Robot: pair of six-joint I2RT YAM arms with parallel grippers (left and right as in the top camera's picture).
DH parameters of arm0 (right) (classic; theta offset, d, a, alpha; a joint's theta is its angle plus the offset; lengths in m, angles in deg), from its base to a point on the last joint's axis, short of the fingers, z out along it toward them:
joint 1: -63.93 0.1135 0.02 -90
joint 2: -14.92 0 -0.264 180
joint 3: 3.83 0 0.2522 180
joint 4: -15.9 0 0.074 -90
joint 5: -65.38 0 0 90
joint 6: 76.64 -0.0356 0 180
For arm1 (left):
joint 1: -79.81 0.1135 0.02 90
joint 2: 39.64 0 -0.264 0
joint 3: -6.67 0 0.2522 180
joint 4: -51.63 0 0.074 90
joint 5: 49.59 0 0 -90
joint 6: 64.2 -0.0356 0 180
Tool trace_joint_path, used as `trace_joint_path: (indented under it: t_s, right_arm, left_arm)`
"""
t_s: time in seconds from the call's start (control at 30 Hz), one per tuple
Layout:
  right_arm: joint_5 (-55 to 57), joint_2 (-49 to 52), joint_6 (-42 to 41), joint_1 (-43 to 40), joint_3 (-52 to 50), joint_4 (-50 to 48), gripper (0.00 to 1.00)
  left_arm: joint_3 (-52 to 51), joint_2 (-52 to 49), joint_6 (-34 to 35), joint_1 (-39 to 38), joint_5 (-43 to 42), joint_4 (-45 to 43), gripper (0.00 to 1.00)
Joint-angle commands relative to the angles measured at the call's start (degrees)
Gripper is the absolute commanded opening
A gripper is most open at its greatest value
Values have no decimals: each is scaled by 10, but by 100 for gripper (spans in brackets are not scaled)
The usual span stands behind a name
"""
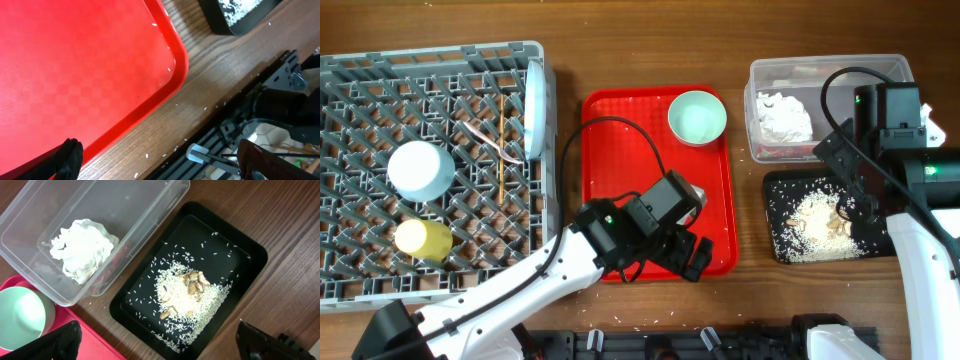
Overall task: Sort waste into correct bins and load items into the dishwasher rack
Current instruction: 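Withdraw the left gripper and move it to the green bowl, then grasp the green bowl rim with the left gripper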
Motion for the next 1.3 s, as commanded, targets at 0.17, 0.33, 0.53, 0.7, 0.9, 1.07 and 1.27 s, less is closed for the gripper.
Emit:
trace_joint_path:
  t_s: [0.17,0.33,0.53,0.7,0.9,1.07,1.27]
  right_arm:
    - [-1,-5,-5,-1,3,-1,100]
    - [-1,-5,-5,-1,3,-1,100]
    - [-1,-5,-5,-1,3,-1,100]
    - [-1,-5,-5,-1,3,-1,100]
    - [-1,-5,-5,-1,3,-1,100]
    - [-1,-5,-5,-1,3,-1,100]
    - [-1,-5,-5,-1,3,-1,100]
  left_arm:
    - [1,-4,0,-2,17,-63,100]
    - [65,-5,-20,34,54,-36,100]
    - [322,-137,-112,142,4,160,96]
    - [346,-238,-213,117,35,19,99]
    - [346,-370,-233,109,141,-106,95]
    - [346,-432,-236,109,165,-153,96]
    - [345,-445,-235,109,164,-136,65]
